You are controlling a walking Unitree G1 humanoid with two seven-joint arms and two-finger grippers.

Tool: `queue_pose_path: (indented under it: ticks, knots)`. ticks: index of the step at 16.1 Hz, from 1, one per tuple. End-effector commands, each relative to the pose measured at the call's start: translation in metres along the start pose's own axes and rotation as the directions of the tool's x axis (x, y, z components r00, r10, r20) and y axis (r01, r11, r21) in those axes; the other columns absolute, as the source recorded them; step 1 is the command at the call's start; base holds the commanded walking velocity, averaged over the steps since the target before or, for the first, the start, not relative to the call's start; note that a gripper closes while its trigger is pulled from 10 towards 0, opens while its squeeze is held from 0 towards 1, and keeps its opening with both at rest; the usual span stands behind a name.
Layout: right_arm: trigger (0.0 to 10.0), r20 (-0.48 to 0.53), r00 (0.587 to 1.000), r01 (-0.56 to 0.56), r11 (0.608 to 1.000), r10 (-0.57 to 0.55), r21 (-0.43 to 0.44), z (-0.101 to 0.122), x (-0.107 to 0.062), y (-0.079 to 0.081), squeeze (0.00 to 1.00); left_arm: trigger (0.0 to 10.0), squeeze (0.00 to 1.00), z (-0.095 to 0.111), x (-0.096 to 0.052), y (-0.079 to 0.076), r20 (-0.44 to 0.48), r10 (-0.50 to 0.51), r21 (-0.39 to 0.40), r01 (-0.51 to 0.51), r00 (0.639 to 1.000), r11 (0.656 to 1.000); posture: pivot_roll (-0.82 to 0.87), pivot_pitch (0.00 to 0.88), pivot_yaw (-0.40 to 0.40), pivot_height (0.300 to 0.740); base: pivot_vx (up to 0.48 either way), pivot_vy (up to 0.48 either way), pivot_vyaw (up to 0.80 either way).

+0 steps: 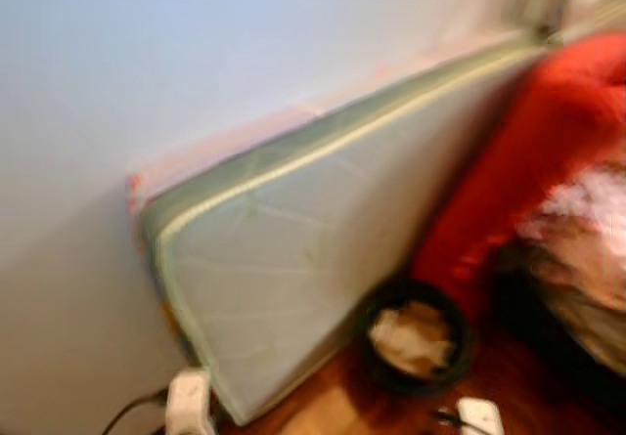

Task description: Clean up the room

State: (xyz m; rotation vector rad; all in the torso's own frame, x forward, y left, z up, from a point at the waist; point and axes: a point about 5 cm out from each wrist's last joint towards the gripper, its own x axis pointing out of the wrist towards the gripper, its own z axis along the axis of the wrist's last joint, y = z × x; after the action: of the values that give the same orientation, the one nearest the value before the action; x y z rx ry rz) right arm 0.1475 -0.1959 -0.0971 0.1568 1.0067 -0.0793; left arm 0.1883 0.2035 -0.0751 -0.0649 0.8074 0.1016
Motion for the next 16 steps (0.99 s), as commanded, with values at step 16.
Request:
queue_pose_path:
  ticks: [16]
  knots:
    - [10.0,0.047,0.999,-0.017,1.000,0.018,-0.018,0.0373,0.0042,-0.0078,0.00,10.0,0.00,0.0096,0.0060,0.0036,-0.099,0.001,0.050,0.004,0.995,0.999,-0.03,0.000,-0.008,0.740,0.000,-0.258,-0.05]
